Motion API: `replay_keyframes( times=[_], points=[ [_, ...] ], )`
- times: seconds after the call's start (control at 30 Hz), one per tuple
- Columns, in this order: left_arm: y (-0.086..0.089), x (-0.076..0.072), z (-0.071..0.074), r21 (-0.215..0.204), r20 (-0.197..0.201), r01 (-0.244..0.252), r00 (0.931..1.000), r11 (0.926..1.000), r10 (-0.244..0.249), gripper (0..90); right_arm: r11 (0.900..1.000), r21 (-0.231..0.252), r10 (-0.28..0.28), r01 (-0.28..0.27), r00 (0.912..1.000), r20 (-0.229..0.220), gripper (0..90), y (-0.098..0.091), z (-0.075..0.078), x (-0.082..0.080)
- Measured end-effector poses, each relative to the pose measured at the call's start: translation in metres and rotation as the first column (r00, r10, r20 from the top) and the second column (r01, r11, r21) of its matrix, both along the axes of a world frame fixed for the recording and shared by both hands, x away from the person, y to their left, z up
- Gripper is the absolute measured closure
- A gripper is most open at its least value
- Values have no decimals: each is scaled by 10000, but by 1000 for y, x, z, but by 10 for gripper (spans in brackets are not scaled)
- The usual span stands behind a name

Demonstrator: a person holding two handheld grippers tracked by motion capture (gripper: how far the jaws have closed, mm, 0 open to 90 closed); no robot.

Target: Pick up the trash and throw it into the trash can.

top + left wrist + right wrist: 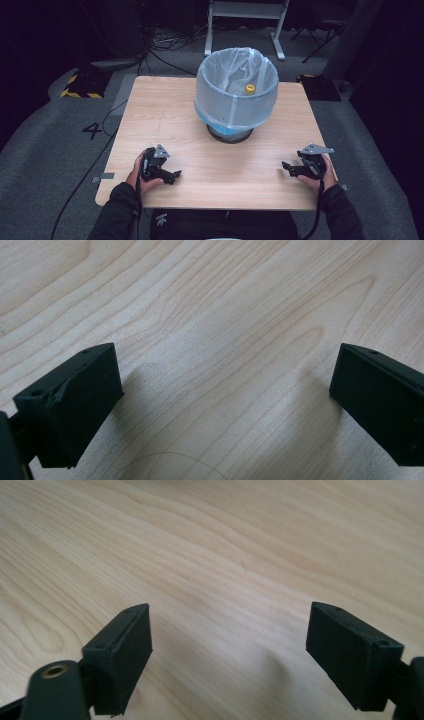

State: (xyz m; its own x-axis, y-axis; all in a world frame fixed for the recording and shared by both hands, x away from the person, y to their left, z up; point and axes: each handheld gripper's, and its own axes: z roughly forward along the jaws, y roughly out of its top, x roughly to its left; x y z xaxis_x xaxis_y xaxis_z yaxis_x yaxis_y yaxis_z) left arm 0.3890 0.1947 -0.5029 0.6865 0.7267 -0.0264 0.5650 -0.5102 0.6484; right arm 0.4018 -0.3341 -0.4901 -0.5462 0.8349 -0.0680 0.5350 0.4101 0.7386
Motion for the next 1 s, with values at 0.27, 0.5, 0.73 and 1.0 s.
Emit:
replay_keyframes(
  times=[0.27, 0.5, 0.73, 1.0],
  points=[
    [0, 0, 0, -2, 1, 0, 10000, 10000, 0, 5, 9979, 467, -443, 459, 9985, -334, 173, -23, -12, -11],
    [0, 0, 0, -2, 1, 1, 10000, 10000, -1, 5, 9980, 135, -614, 613, 9981, 44, 160, -20, -12, -18],
    [0, 0, 0, 4, -3, 4, 10000, 10000, -4, 5, 9973, 418, -590, 601, 9979, -276, 157, -23, -13, -15],
    [0, 0, 0, 35, 27, 21, 10000, 10000, -21, 5, 9972, 411, -610, 621, 9978, -261, 156, -23, -13, -15]
  ],
)
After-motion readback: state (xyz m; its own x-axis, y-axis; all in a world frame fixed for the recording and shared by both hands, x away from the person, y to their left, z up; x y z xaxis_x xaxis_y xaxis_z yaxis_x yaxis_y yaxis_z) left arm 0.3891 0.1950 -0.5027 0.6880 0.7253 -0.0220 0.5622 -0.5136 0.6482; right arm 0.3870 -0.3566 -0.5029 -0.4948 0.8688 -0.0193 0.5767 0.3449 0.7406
